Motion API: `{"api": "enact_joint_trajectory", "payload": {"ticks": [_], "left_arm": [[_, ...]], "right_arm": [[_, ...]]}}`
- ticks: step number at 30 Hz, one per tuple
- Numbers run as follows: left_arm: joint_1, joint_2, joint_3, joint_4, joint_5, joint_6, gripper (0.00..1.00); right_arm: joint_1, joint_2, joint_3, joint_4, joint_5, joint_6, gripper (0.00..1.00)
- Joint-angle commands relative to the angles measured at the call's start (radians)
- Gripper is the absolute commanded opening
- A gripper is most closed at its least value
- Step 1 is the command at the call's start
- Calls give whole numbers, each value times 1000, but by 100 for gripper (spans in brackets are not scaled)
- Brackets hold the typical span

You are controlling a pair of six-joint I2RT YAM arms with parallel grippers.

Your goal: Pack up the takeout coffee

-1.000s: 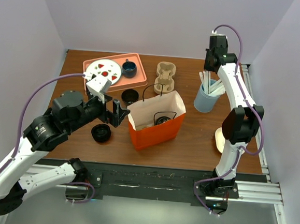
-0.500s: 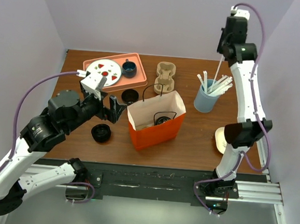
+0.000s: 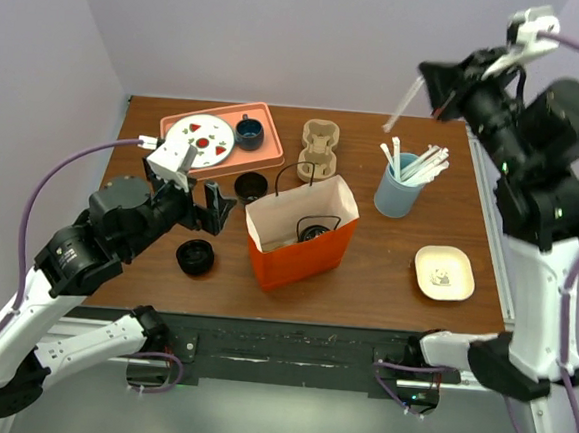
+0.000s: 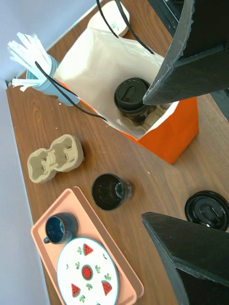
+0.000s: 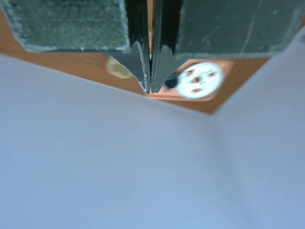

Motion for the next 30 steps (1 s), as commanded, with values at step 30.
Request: {"api": "enact_joint_trajectory", "payload": {"ticks": [30], "left_arm": [[-3, -125, 78, -124, -48, -55, 100]], "right_arm": [[151, -205, -380, 71, -430, 100, 0]]}}
